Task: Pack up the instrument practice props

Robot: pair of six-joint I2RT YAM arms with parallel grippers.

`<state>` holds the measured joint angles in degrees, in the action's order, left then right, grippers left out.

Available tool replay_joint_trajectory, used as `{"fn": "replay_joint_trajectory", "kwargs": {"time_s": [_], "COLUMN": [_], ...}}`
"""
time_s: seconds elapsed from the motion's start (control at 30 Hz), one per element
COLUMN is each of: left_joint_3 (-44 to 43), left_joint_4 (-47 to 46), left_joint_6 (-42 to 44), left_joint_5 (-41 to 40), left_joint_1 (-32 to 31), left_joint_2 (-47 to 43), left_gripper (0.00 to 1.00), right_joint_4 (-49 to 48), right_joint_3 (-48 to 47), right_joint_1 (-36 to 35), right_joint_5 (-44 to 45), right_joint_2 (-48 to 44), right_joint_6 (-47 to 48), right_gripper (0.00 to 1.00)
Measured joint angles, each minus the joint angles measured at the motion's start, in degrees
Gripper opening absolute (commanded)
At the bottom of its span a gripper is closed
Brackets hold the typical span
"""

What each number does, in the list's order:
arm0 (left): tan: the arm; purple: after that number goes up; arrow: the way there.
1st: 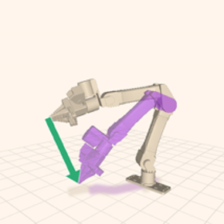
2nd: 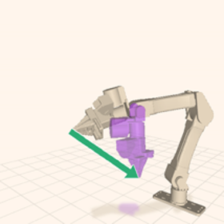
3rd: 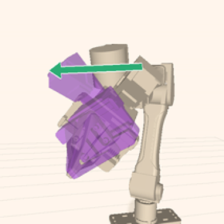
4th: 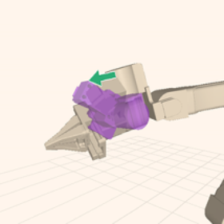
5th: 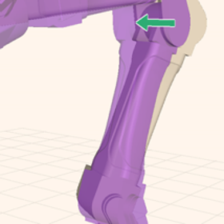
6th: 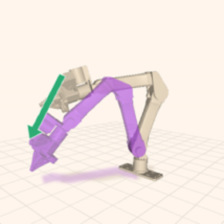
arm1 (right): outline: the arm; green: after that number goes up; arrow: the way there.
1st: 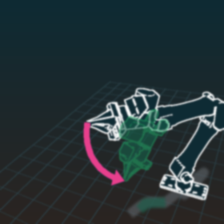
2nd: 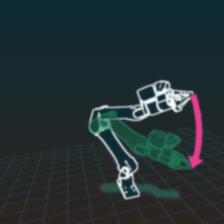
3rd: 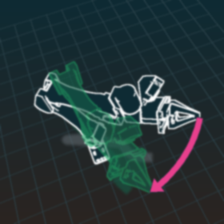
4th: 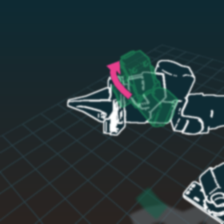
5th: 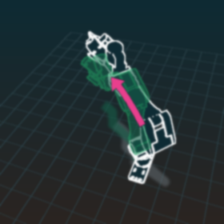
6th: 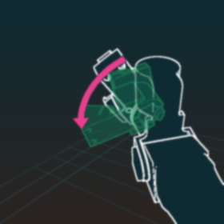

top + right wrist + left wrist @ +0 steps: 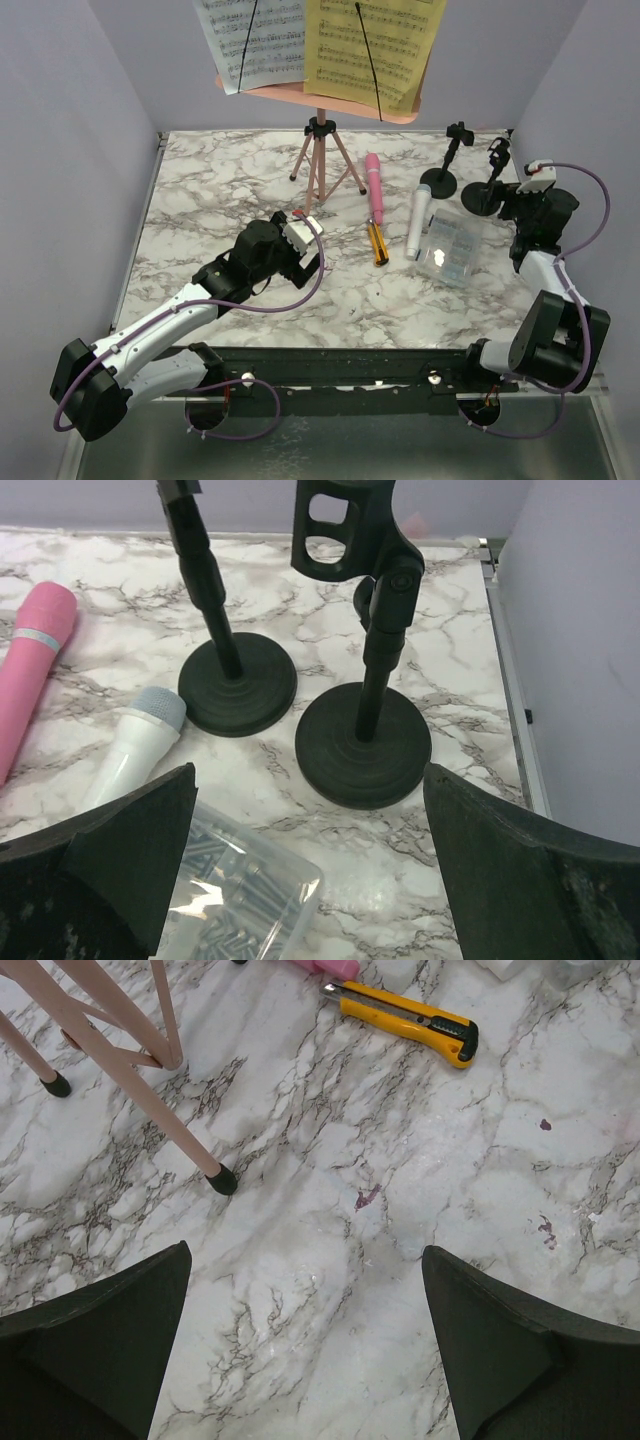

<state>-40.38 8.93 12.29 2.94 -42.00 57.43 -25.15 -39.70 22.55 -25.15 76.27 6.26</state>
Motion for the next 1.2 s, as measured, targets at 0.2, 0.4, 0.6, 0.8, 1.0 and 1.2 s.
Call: {"fn": "replay_joint_trajectory", "kwargs": {"time_s": [0.2,0.4,0.6,0.8,1.0,1.2], "left_joint_3": [0.00,0.02,0.02,0.02,0.02,0.02], "left_joint_4": [0.00,0.02,0.20,0.66,0.66,0.66], "left_joint_6": [-0.02,-0.04,0.04,0.44,0.46,0.39], "left_joint_5": [0.00,0.00,-0.66,-2.91,-3.43,-3.41], "left_joint_1": [0.00,0.00,0.00,0.00,0.00,0.00], "left_joint_2": [0.02,0.98,2.12,3.02,2.99,2.82], "left_gripper": [0.99,0.99,0.99,0.99,0.99,0.99], "right_joint_4": [4.48,11.56,23.45,35.17,41.44,44.30], "right_joint_3": [2.21,2.36,0.74,-4.15,-5.22,-6.64], "right_joint_1": [0.09,0.09,0.09,0.09,0.09,0.09], "right_joint_5": [-1.99,-11.06,-21.57,-28.44,-35.15,-42.77], "right_joint_2": [-9.66,-16.13,-17.66,-19.26,-19.63,-18.56], "right_joint_6": [0.00,1.36,5.42,11.76,16.37,16.63], "right_gripper": [0.98,1.00,1.00,1.00,1.00,1.00]}}
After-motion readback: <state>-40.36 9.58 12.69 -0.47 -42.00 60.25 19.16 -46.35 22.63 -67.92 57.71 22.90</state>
